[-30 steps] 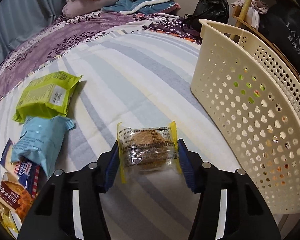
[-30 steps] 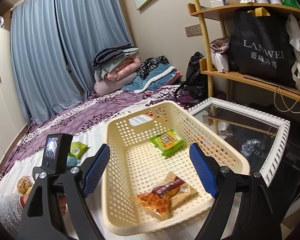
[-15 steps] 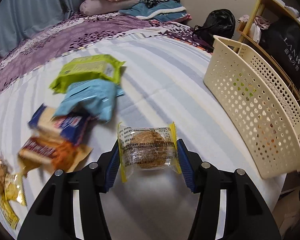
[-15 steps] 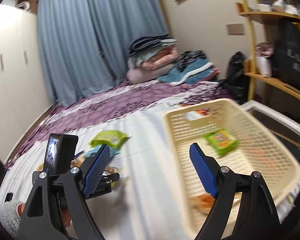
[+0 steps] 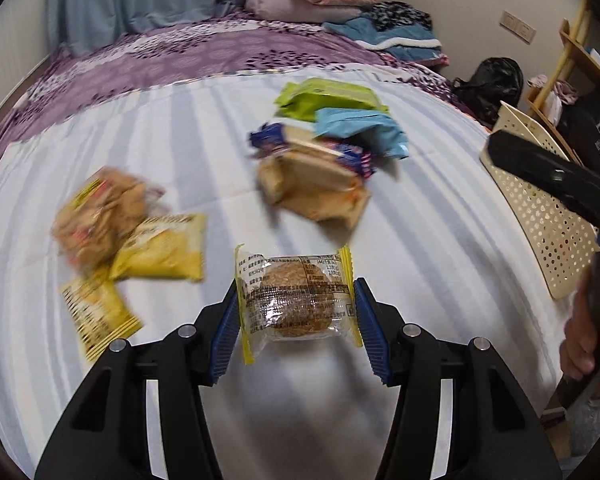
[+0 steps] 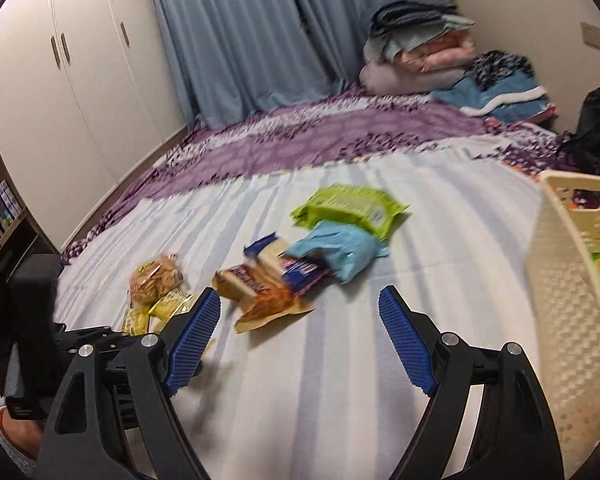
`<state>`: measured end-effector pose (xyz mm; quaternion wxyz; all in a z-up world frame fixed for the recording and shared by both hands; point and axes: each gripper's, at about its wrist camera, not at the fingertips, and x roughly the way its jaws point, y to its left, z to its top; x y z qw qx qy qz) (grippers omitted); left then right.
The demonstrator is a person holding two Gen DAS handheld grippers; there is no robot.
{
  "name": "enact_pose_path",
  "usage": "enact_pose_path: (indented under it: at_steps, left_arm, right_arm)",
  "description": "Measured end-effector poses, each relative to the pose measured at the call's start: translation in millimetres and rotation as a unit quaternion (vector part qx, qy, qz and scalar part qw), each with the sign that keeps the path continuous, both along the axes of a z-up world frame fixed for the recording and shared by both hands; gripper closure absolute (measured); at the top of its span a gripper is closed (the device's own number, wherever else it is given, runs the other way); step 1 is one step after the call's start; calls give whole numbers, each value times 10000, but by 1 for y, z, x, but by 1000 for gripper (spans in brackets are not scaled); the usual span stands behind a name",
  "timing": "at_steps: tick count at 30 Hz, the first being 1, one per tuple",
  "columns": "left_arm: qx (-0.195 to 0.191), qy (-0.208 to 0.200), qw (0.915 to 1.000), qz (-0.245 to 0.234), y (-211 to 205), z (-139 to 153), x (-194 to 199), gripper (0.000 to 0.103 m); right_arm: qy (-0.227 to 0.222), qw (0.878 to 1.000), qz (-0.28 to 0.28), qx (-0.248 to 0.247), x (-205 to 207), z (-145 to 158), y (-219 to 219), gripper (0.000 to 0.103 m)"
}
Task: Organize snacks
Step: 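Grasp a second brown red-label bag with the right tool while the left tool holds the cookie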
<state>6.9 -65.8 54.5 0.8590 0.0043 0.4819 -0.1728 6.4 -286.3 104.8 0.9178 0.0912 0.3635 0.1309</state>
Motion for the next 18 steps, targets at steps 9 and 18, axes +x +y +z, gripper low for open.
enact_pose_path:
  at_steps: [9,18]
  left_arm:
    - [-135,47,9984,551,64,-3,-17,47]
    - [-243,20,9971,719,82,-5,-19,47]
  right_arm:
    - [457,9971,607,-36,41,-39,54,22]
    - [858,9931,784,162,68,-62,75,21]
